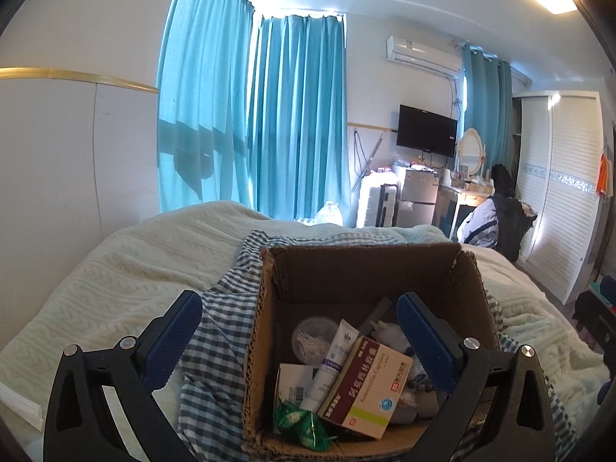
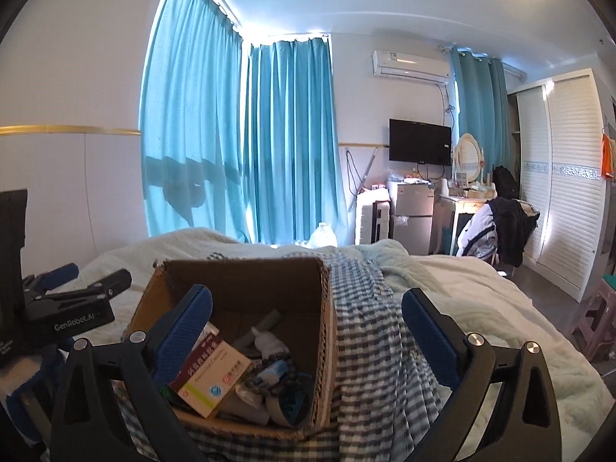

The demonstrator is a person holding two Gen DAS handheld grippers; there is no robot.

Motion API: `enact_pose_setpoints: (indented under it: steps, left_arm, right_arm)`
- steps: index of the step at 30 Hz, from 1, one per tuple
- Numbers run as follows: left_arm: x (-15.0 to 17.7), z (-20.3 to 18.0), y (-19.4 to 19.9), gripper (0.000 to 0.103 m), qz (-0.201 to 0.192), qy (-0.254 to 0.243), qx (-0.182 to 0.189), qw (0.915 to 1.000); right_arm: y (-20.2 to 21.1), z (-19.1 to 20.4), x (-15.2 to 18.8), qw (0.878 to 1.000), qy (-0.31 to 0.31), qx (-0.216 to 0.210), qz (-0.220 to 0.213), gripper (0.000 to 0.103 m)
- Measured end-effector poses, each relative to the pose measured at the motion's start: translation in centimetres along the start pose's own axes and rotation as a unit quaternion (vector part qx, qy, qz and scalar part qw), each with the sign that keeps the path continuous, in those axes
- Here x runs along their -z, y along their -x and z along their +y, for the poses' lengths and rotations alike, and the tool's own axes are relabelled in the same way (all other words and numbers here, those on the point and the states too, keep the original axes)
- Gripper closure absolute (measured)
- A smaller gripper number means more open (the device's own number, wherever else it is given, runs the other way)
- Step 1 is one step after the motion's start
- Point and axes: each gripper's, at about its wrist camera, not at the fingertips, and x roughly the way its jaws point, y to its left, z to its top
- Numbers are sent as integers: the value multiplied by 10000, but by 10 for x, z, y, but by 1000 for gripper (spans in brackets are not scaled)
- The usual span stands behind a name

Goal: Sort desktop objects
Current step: 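Move both grippers back down toward the hair tie and sachet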

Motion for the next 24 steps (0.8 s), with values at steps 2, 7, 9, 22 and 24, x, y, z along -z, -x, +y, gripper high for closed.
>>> enact_pose_setpoints:
  steps: [2, 7, 9, 22, 24]
  left_arm:
    - [5, -5, -2, 0, 134, -61, -95, 9998]
    - [25, -8, 11, 0, 342, -65, 12, 9994]
    - [38, -12, 15, 0, 555, -200, 29, 9983]
    - [101, -45, 20, 0, 1369, -643, 147, 9884]
    - [107, -46, 19, 1, 1456, -593, 192, 9874]
  right_arm:
    - [2, 4, 7, 9999, 97, 4, 82, 3]
    - [13, 7, 32, 9990, 200, -18, 394, 3]
    - [15, 6, 42, 9983, 156, -35, 566, 3]
    - [18, -2, 102, 9885, 231, -209, 1477, 3]
    - [17, -1, 109, 9860, 255, -239, 1631, 3]
